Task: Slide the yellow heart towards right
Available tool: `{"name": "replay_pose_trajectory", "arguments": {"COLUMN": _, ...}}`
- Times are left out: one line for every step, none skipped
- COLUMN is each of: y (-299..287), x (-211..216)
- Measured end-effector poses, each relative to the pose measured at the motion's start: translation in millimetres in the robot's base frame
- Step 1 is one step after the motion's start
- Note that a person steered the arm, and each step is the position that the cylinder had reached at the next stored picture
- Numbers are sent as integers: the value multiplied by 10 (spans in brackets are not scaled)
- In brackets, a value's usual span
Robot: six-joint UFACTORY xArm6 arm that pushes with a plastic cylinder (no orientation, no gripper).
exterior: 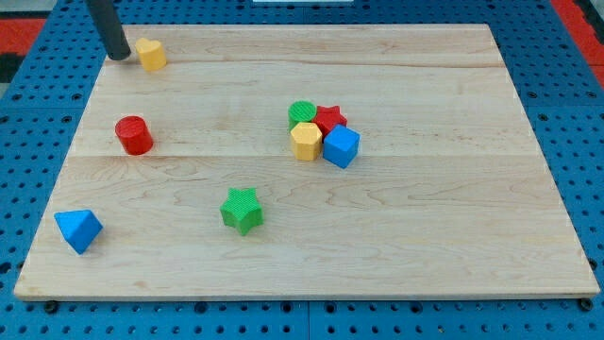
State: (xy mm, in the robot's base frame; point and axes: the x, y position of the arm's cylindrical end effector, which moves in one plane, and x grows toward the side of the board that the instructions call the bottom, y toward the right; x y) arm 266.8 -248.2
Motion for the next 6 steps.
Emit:
{"name": "replay_pose_trajectory", "arguments": {"y": 307, "x": 0}}
{"name": "replay_pose_trajectory", "arguments": {"y": 373, "x": -73}}
{"name": "replay_pose_trajectory", "arguments": {"y": 276, "x": -461}}
{"name": "replay_pose_trajectory", "arguments": {"y": 573, "x": -80}}
{"name": "replay_pose_trajectory", "arguments": {"y": 900, "x": 174}}
{"name": "replay_pose_trajectory", "arguments": {"y": 660, "x": -288}}
